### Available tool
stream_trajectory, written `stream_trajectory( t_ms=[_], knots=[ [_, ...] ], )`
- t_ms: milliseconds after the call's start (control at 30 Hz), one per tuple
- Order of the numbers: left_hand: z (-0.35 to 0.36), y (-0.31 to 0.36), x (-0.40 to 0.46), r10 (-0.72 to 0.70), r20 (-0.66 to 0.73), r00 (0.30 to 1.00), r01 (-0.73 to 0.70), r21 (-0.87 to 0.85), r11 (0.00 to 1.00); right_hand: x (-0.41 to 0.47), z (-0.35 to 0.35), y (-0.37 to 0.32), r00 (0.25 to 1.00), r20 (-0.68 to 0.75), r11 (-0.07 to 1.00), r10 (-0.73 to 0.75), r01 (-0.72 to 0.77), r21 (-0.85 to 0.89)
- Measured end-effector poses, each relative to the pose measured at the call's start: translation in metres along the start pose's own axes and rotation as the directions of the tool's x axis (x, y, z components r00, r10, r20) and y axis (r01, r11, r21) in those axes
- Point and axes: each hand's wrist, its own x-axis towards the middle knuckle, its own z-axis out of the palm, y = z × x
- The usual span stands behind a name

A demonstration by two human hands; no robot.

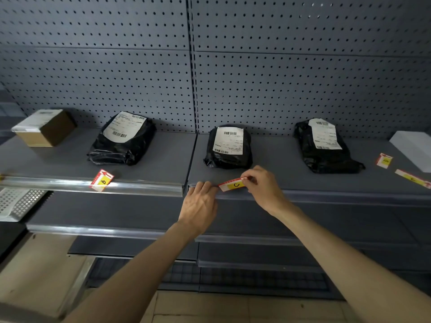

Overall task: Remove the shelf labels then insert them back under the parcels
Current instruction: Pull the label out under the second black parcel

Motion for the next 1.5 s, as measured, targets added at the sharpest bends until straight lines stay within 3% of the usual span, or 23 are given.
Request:
stream_trajectory(
  t_ms=[400, 800, 1100, 1300, 1500],
  knots=[
    [0.005, 0.005, -0.005, -0.002, 0.028, 1.0, 0.001, 0.039, 0.999, -0.007, -0.001, 0.002, 0.999, -0.029, 1.0, -0.022, 0.023, 0.014],
    [0.001, 0.004, -0.001, -0.025, -0.008, 1.0, 0.025, -0.041, 0.999, -0.005, 0.001, -0.001, 0.998, -0.042, 0.998, -0.049, 0.05, 0.03],
    [0.001, 0.001, -0.003, -0.004, -0.005, 1.0, 0.004, -0.036, 0.999, 0.007, 0.01, 0.005, 0.99, 0.109, 0.982, -0.088, 0.104, -0.156],
    [-0.014, 0.006, 0.013, 0.009, 0.025, 1.0, -0.007, -0.051, 0.999, 0.003, -0.005, -0.002, 0.996, 0.05, 0.981, -0.068, 0.076, -0.179],
    [-0.036, 0.039, 0.043, 0.063, 0.024, 0.998, -0.06, -0.103, 0.993, -0.028, -0.079, 0.013, 0.999, -0.037, 0.961, -0.017, 0.006, -0.277]
  ],
)
